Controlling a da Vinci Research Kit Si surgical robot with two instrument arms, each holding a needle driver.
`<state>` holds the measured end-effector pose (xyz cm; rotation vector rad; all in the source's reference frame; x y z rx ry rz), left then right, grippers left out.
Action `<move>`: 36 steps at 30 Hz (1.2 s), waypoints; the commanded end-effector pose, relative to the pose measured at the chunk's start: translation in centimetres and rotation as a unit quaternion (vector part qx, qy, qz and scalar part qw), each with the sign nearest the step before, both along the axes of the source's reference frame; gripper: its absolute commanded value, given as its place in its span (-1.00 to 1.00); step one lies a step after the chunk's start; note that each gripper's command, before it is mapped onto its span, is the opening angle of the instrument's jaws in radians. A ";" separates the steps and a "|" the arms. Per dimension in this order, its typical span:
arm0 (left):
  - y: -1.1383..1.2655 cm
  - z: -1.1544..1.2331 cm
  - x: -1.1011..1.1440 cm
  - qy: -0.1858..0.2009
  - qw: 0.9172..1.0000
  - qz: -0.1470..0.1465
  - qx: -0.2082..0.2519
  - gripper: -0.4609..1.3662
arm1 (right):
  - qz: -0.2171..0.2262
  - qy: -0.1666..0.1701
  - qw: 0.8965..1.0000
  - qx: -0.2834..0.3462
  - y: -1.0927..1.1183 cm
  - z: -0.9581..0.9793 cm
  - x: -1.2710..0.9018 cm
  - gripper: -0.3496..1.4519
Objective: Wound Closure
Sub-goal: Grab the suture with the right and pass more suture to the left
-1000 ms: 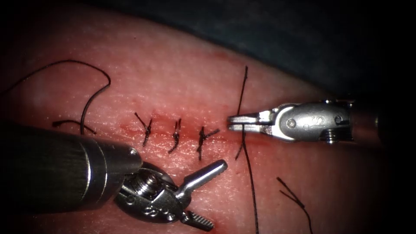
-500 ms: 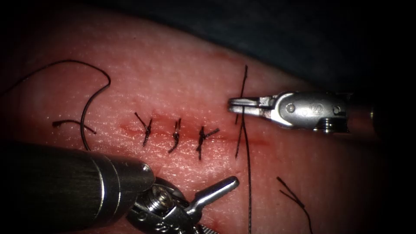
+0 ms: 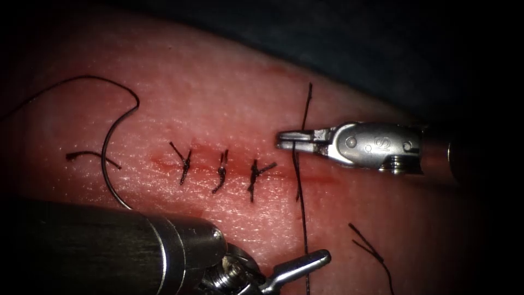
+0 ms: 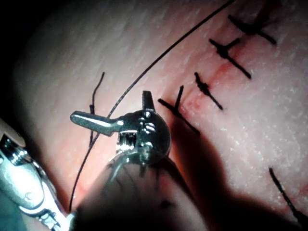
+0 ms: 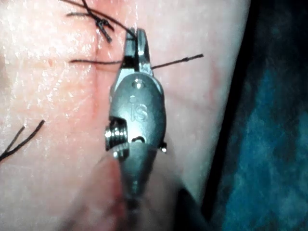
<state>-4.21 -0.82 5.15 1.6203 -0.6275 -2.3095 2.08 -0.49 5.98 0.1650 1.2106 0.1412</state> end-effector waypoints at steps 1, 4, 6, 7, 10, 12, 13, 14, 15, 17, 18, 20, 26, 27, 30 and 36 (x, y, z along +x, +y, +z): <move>-0.02 -0.02 -0.02 -0.002 1.000 0.003 -0.003 0.64 | 0.001 0.000 1.000 0.000 0.00 0.00 0.00 -1.00; -0.07 -0.03 -0.10 -0.003 1.000 0.009 -0.007 0.63 | 0.001 0.000 1.000 0.000 0.01 0.00 0.00 -1.00; -0.09 -0.01 -0.15 -0.003 1.000 0.011 -0.008 0.63 | 0.001 0.000 1.000 0.000 0.01 0.00 0.00 -1.00; -0.09 0.01 -0.18 -0.002 1.000 0.012 -0.008 0.63 | 0.001 0.000 1.000 0.000 0.01 0.00 0.00 -1.00; -0.09 0.04 -0.23 -0.003 1.000 0.012 -0.010 0.61 | 0.000 0.000 1.000 0.000 -0.01 -0.01 0.01 -1.00; -0.09 0.05 -0.25 -0.002 1.000 0.013 -0.010 0.55 | 0.000 0.000 1.000 0.000 -0.01 -0.01 0.01 -1.00; -0.10 0.05 -0.26 0.001 1.000 0.016 -0.009 0.45 | 0.000 0.000 1.000 0.000 -0.01 -0.01 0.01 -1.00; -0.10 0.05 -0.26 0.007 1.000 0.024 -0.009 0.17 | 0.000 0.000 1.000 0.000 -0.02 -0.01 0.01 -1.00; -0.10 0.05 -0.25 0.022 0.999 0.044 -0.002 -0.55 | 0.000 0.000 1.000 0.000 -0.02 -0.02 0.01 -1.00; -0.10 0.04 -0.23 0.058 0.994 0.094 0.002 -0.88 | 0.000 0.000 1.000 0.001 -0.01 -0.02 0.01 -1.00; -0.11 0.04 -0.22 0.069 0.992 0.110 0.006 -0.88 | 0.000 0.000 1.000 0.001 -0.01 -0.02 0.01 -1.00; -0.10 0.04 -0.18 0.072 0.990 0.117 0.009 -0.88 | 0.000 0.000 1.000 0.001 -0.02 -0.02 0.01 -1.00; -0.06 0.05 -0.12 0.077 0.991 0.108 0.003 -0.88 | 0.000 0.000 1.000 0.001 -0.04 -0.03 0.02 -1.00; -0.06 0.06 -0.12 0.077 0.991 0.108 0.003 -0.88 | 0.000 0.001 1.000 0.001 -0.04 -0.03 0.02 -1.00; -0.05 0.07 -0.13 0.078 0.991 0.107 0.003 -0.88 | 0.000 0.001 1.000 0.001 -0.05 -0.04 0.02 -1.00; -0.03 0.07 -0.15 0.079 0.991 0.105 0.004 -0.88 | 0.000 0.001 1.000 0.002 -0.04 -0.06 0.02 -1.00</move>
